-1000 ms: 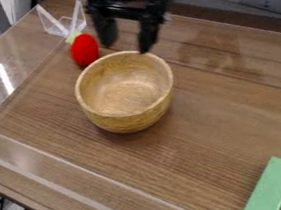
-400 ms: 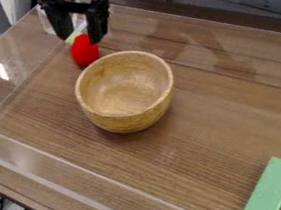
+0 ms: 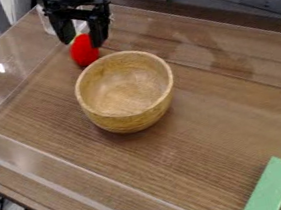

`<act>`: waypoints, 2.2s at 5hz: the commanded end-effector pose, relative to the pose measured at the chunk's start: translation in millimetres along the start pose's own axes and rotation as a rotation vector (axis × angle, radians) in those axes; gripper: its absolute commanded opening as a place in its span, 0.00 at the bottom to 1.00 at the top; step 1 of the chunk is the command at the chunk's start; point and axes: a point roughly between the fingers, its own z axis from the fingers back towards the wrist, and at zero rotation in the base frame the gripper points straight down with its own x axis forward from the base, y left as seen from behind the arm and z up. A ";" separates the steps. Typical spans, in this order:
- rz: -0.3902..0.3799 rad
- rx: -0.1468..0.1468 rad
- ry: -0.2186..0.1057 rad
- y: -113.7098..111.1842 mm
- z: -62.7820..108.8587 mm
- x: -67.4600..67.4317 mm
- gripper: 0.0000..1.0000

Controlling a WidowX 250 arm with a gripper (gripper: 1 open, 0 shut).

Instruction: Move the red fruit to the right

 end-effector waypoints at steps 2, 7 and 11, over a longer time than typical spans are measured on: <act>0.006 0.035 -0.091 14.2 6.5 19.3 1.00; 0.022 0.063 -0.148 28.4 -4.8 39.4 1.00; 0.033 0.080 -0.177 25.8 -5.8 39.3 1.00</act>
